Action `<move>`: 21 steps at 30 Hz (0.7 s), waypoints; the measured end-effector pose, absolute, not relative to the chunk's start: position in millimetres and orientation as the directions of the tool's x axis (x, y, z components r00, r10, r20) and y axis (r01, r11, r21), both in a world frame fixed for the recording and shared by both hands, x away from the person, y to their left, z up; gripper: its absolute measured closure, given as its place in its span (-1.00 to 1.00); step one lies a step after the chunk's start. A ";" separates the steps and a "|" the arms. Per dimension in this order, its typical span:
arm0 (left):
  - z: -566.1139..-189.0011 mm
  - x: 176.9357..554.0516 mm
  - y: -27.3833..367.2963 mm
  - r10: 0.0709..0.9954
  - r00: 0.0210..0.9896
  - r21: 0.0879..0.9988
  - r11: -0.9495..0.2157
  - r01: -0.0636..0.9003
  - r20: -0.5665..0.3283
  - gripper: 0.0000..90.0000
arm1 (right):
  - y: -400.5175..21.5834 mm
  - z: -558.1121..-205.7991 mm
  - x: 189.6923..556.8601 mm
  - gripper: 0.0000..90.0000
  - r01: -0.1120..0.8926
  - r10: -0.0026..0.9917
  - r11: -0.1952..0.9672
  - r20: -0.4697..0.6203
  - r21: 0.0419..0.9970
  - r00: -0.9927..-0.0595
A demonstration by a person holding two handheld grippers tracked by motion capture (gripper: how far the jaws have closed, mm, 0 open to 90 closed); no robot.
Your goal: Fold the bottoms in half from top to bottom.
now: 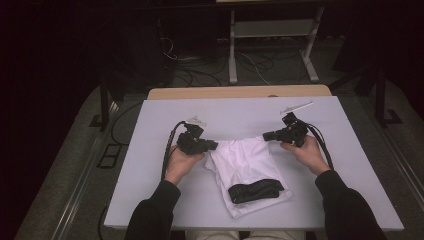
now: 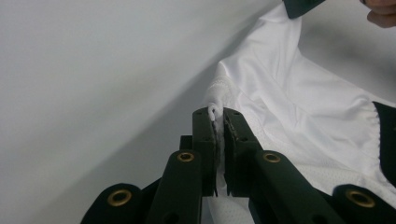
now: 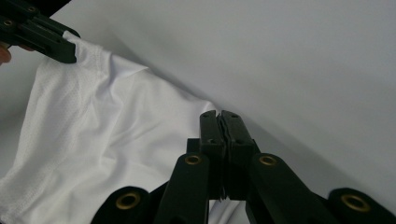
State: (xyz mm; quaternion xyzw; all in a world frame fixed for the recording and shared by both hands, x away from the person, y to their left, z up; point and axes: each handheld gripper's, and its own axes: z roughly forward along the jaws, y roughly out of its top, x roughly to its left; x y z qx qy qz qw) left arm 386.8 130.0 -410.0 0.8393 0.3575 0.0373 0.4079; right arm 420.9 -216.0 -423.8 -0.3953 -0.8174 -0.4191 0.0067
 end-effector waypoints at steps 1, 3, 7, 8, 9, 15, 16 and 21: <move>-410.3 388.4 130.1 0.632 0.740 0.710 -0.411 0.571 -0.230 0.86 | -215.8 -424.1 421.5 0.94 0.654 0.644 0.337 0.341 0.677 -0.685; -411.1 391.9 130.2 0.633 0.737 0.711 -0.405 0.575 -0.236 0.86 | -216.8 -424.6 422.7 0.94 0.659 0.650 0.328 0.344 0.677 -0.678; -409.4 398.4 128.8 0.629 0.745 0.711 -0.417 0.566 -0.223 0.86 | -218.6 -425.6 424.9 0.94 0.664 0.659 0.316 0.347 0.677 -0.668; -408.7 400.3 128.3 0.630 0.746 0.715 -0.418 0.560 -0.217 0.85 | -218.9 -425.9 425.4 0.94 0.664 0.657 0.313 0.351 0.679 -0.668; -408.1 402.7 128.0 0.632 0.743 0.714 -0.414 0.564 -0.220 0.86 | -219.6 -425.8 426.0 0.94 0.669 0.656 0.305 0.360 0.678 -0.664; -404.5 414.1 128.6 0.639 0.738 0.728 -0.397 0.559 -0.219 0.86 | -223.2 -422.8 428.7 0.94 0.674 0.667 0.272 0.370 0.687 -0.646; -404.7 416.4 128.9 0.639 0.738 0.727 -0.401 0.558 -0.215 0.86 | -223.4 -422.4 429.4 0.94 0.674 0.668 0.268 0.371 0.688 -0.644; -405.3 426.9 128.4 0.657 0.730 0.741 -0.392 0.545 -0.189 0.86 | -221.7 -421.0 435.7 0.94 0.670 0.679 0.247 0.368 0.700 -0.635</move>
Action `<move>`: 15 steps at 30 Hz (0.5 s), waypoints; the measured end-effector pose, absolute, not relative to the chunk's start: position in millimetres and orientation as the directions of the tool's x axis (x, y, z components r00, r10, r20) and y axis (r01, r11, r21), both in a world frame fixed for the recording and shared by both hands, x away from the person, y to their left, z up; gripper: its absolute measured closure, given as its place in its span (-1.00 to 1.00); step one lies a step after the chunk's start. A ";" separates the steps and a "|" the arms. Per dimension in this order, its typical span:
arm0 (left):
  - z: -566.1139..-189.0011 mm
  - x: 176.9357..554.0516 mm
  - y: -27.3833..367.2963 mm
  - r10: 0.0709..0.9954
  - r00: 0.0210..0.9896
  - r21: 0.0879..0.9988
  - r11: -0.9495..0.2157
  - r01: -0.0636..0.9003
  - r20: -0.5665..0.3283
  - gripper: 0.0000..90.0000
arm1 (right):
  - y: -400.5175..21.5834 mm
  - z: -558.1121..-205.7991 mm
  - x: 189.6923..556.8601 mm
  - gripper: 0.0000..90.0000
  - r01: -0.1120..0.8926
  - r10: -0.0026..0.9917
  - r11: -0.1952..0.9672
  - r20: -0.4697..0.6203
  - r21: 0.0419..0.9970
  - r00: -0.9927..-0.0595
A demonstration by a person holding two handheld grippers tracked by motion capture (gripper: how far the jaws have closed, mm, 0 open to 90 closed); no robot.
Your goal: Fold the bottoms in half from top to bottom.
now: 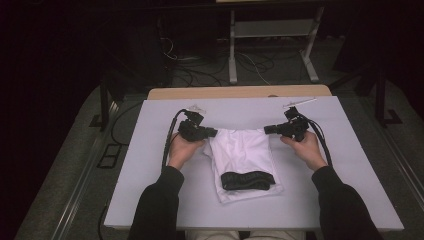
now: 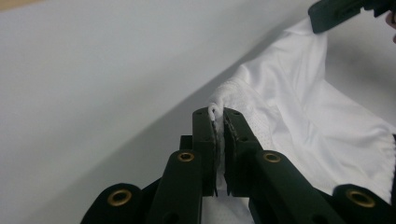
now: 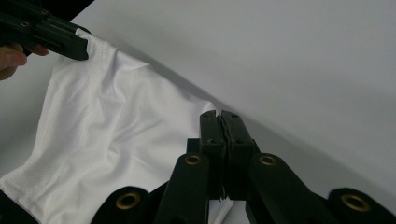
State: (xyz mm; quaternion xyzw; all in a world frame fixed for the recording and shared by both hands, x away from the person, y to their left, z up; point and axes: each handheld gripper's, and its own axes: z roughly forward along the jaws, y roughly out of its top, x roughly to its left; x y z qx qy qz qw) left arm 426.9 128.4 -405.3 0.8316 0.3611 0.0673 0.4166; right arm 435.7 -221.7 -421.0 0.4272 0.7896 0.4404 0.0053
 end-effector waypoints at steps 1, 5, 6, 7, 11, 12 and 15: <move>-405.8 428.7 127.8 0.662 0.728 0.747 -0.390 0.538 -0.179 0.86 | -221.3 -421.1 437.7 0.94 0.669 0.680 0.241 0.369 0.703 -0.633; -409.6 438.2 127.4 0.675 0.712 0.757 -0.360 0.546 -0.193 0.86 | -221.0 -420.8 445.6 0.94 0.667 0.696 0.227 0.361 0.709 -0.620; -410.7 440.2 127.4 0.678 0.709 0.760 -0.353 0.546 -0.194 0.86 | -221.6 -420.4 446.7 0.94 0.668 0.699 0.221 0.362 0.711 -0.617; -411.7 442.1 127.4 0.682 0.705 0.764 -0.345 0.545 -0.194 0.85 | -222.5 -420.1 448.2 0.94 0.669 0.701 0.213 0.366 0.712 -0.613; -415.1 450.5 127.8 0.693 0.694 0.774 -0.326 0.543 -0.194 0.85 | -223.7 -419.9 455.0 0.94 0.667 0.709 0.213 0.356 0.714 -0.608; -416.3 452.7 127.4 0.699 0.688 0.775 -0.321 0.544 -0.194 0.85 | -223.4 -419.9 456.4 0.94 0.669 0.711 0.208 0.359 0.714 -0.605; -418.9 456.4 127.1 0.708 0.679 0.781 -0.308 0.543 -0.193 0.85 | -222.6 -420.3 461.0 0.94 0.663 0.713 0.202 0.356 0.721 -0.604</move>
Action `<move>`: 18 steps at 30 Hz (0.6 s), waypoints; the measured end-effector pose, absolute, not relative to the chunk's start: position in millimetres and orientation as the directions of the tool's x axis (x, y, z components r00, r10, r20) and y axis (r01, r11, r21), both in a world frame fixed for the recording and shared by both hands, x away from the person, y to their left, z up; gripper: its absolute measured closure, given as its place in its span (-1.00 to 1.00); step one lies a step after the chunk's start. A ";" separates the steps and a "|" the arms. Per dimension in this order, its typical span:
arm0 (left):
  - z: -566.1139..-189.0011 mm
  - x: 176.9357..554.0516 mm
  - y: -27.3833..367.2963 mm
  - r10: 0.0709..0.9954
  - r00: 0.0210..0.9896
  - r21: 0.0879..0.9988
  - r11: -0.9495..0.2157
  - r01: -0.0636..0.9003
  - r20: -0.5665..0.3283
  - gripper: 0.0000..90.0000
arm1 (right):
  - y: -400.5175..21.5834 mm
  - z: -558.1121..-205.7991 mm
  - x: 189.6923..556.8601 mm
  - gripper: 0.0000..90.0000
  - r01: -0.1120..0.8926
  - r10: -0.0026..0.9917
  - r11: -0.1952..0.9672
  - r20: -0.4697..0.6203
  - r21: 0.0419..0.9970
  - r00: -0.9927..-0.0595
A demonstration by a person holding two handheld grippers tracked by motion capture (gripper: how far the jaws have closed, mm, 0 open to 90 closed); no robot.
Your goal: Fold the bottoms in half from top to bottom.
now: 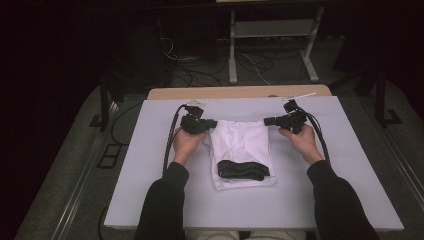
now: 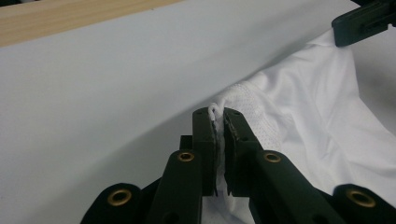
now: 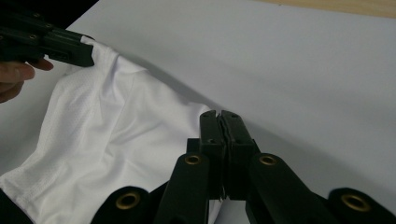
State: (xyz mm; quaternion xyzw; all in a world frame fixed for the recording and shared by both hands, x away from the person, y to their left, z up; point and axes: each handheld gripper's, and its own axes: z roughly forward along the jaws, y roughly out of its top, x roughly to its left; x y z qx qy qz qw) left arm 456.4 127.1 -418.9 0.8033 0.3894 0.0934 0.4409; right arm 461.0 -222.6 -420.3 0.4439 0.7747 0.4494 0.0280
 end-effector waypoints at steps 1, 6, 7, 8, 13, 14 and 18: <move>-420.3 458.2 127.7 0.710 0.675 0.783 -0.298 0.545 -0.200 0.85 | -222.3 -420.4 462.3 0.94 0.662 0.714 0.202 0.354 0.722 -0.605; -423.2 465.0 127.1 0.719 0.663 0.784 -0.282 0.552 -0.208 0.85 | -222.3 -422.7 470.2 0.94 0.661 0.721 0.196 0.351 0.724 -0.598; -423.9 466.1 126.9 0.720 0.661 0.786 -0.276 0.553 -0.212 0.85 | -222.4 -423.1 471.1 0.94 0.663 0.722 0.193 0.352 0.724 -0.595; -424.2 466.4 127.0 0.720 0.661 0.787 -0.274 0.552 -0.213 0.85 | -222.8 -423.8 472.3 0.94 0.662 0.721 0.192 0.353 0.725 -0.596; -428.4 466.8 128.0 0.723 0.648 0.788 -0.246 0.564 -0.238 0.65 | -225.5 -427.9 474.9 0.84 0.669 0.715 0.167 0.378 0.725 -0.588; -429.6 465.3 128.2 0.725 0.645 0.793 -0.235 0.562 -0.242 0.50 | -226.0 -428.6 474.1 0.74 0.666 0.719 0.162 0.375 0.728 -0.585; -431.0 459.4 131.5 0.744 0.627 0.804 -0.215 0.554 -0.233 0.01 | -227.3 -430.1 468.5 0.28 0.645 0.732 0.162 0.348 0.746 -0.586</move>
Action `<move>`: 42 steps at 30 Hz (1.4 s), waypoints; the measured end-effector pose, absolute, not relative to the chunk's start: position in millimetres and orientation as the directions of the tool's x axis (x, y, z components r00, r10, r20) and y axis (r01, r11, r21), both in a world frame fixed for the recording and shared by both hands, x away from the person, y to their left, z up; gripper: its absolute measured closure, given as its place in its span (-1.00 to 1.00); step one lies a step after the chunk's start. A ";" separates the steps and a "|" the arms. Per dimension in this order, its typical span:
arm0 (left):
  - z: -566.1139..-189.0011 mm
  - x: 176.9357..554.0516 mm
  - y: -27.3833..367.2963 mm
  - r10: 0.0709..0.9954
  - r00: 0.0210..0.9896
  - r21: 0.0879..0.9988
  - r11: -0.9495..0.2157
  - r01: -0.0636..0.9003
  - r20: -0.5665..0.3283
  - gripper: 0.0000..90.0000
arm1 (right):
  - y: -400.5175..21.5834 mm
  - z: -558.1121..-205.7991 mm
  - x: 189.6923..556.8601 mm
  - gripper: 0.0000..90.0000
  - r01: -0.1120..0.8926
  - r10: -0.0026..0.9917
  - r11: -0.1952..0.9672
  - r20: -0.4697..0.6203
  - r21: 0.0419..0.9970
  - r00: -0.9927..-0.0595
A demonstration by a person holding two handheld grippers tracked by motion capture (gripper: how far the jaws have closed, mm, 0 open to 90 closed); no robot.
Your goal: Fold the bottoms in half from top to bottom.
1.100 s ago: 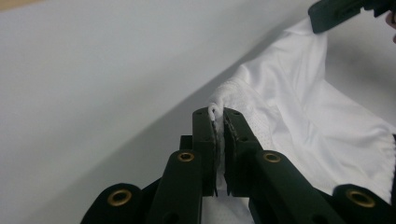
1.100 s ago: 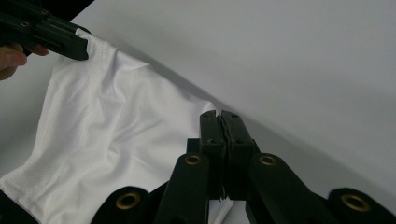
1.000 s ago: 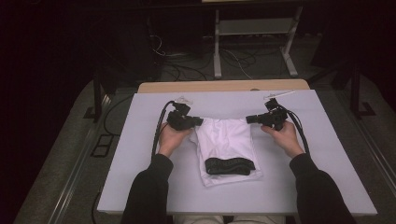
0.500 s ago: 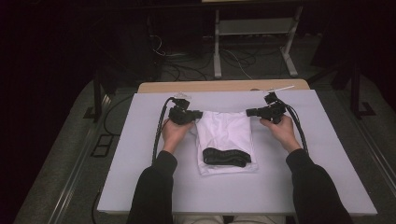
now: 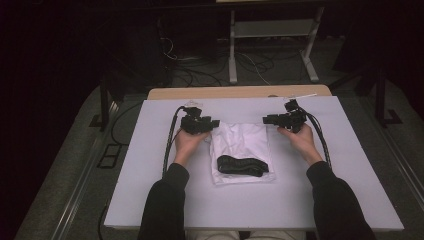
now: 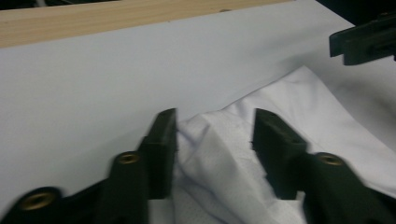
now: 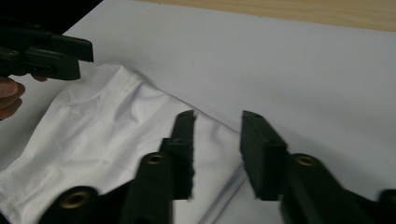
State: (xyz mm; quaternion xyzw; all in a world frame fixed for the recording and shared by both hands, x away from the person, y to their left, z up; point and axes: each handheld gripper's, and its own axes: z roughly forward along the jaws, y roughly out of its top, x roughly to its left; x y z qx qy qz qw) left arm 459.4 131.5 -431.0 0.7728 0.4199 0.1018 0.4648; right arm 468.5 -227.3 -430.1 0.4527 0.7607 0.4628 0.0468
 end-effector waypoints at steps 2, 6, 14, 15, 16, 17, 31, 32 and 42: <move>-430.6 458.1 136.2 0.748 0.616 0.800 -0.201 0.566 -0.247 -0.13 | -228.3 -430.8 465.8 0.02 0.640 0.726 0.171 0.343 0.749 -0.595; -428.8 453.7 148.3 0.727 0.613 0.802 -0.147 0.579 -0.309 -0.44 | -227.5 -427.0 460.8 -0.44 0.629 0.729 0.196 0.317 0.752 -0.606; -423.3 442.6 163.0 0.685 0.625 0.787 -0.121 0.604 -0.374 -1.00 | -227.6 -415.7 443.3 -1.00 0.602 0.723 0.232 0.278 0.764 -0.632; -422.5 440.2 164.4 0.689 0.626 0.790 -0.126 0.600 -0.365 -1.00 | -228.2 -414.9 440.8 -1.00 0.600 0.724 0.235 0.274 0.765 -0.633; -421.8 437.7 165.8 0.692 0.626 0.792 -0.128 0.597 -0.360 -1.00 | -229.1 -414.2 438.3 -1.00 0.599 0.725 0.233 0.273 0.766 -0.632; -421.3 435.1 167.3 0.694 0.625 0.794 -0.126 0.594 -0.358 -1.00 | -230.3 -413.7 435.8 -1.00 0.596 0.721 0.228 0.278 0.770 -0.635; -410.5 401.7 187.5 0.710 0.629 0.833 -0.107 0.543 -0.319 -1.00 | -244.4 -405.6 401.8 -1.00 0.573 0.706 0.220 0.276 0.790 -0.652; -409.4 399.9 188.5 0.713 0.628 0.832 -0.114 0.543 -0.313 -1.00 | -245.3 -406.4 399.3 -1.00 0.571 0.706 0.221 0.274 0.791 -0.653; -407.8 376.8 197.1 0.712 0.638 0.846 -0.116 0.521 -0.295 -1.00 | -253.0 -407.9 370.7 -1.00 0.562 0.703 0.235 0.260 0.793 -0.662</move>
